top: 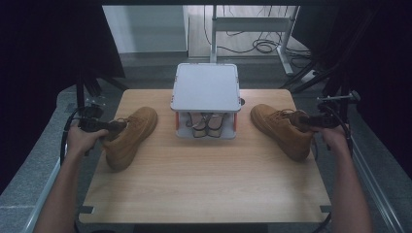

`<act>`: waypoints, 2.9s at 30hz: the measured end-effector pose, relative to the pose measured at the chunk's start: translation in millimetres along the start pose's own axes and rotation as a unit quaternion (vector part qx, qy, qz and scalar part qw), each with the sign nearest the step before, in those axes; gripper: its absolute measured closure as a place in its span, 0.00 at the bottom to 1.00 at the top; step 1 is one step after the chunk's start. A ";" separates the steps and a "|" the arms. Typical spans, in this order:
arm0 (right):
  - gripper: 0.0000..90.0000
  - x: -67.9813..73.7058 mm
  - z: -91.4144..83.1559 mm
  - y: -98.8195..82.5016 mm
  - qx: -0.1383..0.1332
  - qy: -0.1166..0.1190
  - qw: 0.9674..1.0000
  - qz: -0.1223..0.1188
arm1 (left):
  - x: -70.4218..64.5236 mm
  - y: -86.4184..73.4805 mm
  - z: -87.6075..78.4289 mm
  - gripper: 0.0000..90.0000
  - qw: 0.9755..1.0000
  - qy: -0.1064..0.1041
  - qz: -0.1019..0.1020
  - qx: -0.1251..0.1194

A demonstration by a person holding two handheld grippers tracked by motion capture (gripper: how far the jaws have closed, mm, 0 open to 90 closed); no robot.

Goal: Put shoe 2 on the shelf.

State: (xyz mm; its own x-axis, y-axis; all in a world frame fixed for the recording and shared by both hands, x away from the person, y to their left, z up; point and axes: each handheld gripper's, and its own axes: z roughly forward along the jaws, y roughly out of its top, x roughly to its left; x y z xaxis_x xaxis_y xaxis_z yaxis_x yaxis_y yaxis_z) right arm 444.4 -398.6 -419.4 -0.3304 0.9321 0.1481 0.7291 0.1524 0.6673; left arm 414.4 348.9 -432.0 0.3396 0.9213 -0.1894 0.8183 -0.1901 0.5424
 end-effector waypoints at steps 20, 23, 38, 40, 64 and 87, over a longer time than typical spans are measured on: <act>0.86 4.3 -3.3 -4.5 -0.011 0.002 0.999 0.034 | 6.0 -0.9 -3.5 0.91 0.998 -0.027 -0.040 -0.030; 0.87 6.5 -5.0 -4.5 -0.021 0.002 0.999 0.035 | 5.5 -1.2 -5.7 0.91 0.998 -0.036 -0.042 -0.038; 0.87 23.0 -34.4 -0.2 -0.061 -0.013 0.997 0.048 | 4.8 5.4 -35.7 0.91 0.994 -0.065 -0.052 -0.076; 0.87 25.0 -40.2 0.9 -0.067 -0.009 0.996 0.050 | 2.8 7.9 -41.0 0.91 0.993 -0.064 -0.052 -0.081; 0.87 46.0 -100.6 26.5 -0.131 -0.002 0.990 0.057 | -18.3 37.1 -101.6 0.91 0.987 -0.076 -0.045 -0.136; 0.87 58.3 -141.7 60.3 -0.191 -0.005 0.978 0.078 | -41.5 76.3 -138.2 0.91 0.978 -0.083 -0.048 -0.186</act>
State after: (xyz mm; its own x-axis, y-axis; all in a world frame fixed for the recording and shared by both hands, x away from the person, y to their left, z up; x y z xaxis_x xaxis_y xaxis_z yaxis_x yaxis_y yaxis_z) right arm 384.1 -381.6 -267.1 -0.2256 0.9378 0.2638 0.4922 -0.1240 0.8616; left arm 398.6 343.0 -269.6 0.3663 0.8547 -0.3679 0.6346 0.0597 0.7705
